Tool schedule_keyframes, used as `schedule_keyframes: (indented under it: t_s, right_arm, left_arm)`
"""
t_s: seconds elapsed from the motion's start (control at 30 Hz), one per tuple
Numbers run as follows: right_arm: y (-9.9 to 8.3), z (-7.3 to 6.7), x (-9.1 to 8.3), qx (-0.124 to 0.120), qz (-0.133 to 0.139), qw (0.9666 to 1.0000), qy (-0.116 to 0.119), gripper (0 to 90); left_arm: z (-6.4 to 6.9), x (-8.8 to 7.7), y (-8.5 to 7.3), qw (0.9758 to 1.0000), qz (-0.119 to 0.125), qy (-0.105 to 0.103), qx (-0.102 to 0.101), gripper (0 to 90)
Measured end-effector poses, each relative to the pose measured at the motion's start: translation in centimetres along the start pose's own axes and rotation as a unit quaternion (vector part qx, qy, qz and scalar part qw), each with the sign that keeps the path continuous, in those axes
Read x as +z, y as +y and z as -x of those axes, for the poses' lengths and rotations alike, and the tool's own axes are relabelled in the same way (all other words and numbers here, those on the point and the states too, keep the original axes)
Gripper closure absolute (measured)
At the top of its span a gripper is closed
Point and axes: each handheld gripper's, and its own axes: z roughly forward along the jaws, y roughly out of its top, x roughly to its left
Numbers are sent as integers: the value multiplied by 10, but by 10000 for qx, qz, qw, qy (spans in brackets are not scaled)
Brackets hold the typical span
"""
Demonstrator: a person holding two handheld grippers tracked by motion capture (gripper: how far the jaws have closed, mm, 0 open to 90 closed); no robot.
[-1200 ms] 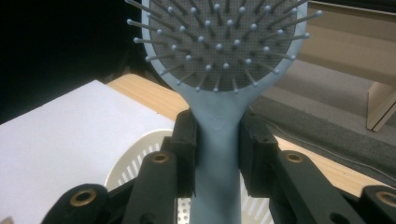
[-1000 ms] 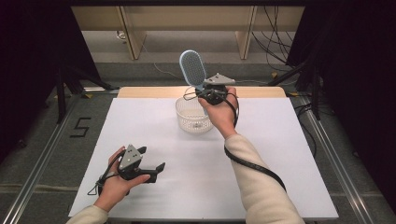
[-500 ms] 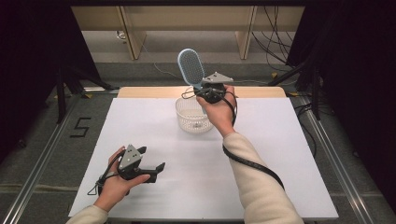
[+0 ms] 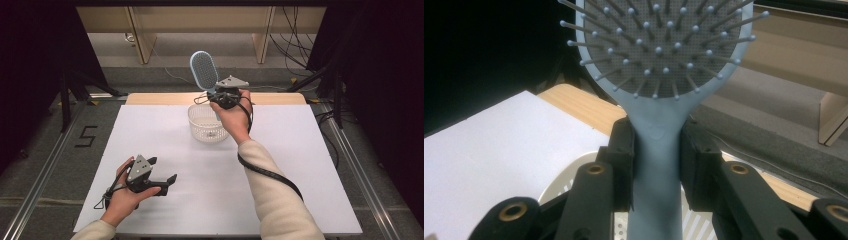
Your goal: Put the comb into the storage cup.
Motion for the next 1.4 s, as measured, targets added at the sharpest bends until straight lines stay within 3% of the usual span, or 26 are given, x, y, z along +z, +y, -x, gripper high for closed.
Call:
schedule_keyframes:
  t_s: [1.4]
  right_arm:
    - [-4, -4, 16, -21, -37, 10000, 17, 705]
  left_arm:
    - [0, 0, 0, 10000, 3, -1, 2, 68]
